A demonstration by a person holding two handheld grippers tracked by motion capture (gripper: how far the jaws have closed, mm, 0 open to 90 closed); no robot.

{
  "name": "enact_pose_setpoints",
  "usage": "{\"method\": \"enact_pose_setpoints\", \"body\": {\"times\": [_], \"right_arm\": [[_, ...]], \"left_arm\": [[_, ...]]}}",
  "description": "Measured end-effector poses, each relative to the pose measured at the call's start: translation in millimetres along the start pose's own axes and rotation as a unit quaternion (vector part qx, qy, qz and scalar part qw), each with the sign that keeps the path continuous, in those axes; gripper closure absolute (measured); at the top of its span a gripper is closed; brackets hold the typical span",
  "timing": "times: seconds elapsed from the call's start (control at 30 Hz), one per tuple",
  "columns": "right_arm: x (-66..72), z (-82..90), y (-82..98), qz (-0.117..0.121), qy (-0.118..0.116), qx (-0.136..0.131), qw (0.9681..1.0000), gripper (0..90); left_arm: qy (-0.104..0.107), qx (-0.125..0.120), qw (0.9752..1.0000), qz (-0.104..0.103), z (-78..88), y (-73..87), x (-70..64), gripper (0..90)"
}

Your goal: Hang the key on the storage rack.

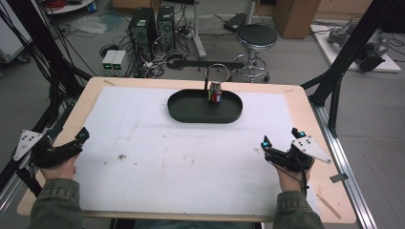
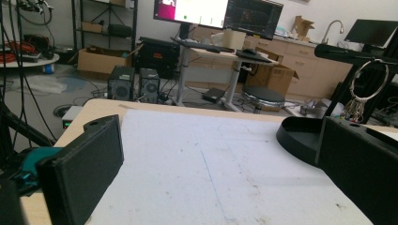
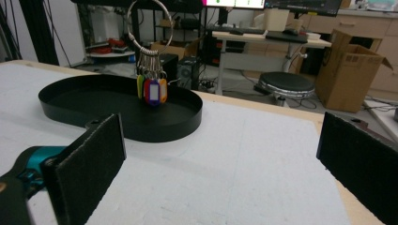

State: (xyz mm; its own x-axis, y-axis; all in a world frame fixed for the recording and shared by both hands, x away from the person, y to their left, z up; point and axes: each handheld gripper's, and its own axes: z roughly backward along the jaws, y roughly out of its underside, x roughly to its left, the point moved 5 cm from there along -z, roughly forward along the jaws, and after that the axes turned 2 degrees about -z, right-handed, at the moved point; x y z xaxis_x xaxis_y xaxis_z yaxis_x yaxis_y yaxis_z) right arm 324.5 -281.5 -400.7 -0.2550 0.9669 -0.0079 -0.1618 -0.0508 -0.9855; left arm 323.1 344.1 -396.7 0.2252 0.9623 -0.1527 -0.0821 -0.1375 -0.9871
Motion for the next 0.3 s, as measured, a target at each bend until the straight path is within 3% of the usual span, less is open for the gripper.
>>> {"method": "enact_pose_setpoints", "body": {"times": [0.3], "right_arm": [[-1.3,2.8,-1.3,-0.012,-0.002,-0.012,0.9999,0.5]], "left_arm": [[0.003,0.003,1.0,0.006,-2.1,0.8,0.3,1.7]]}}
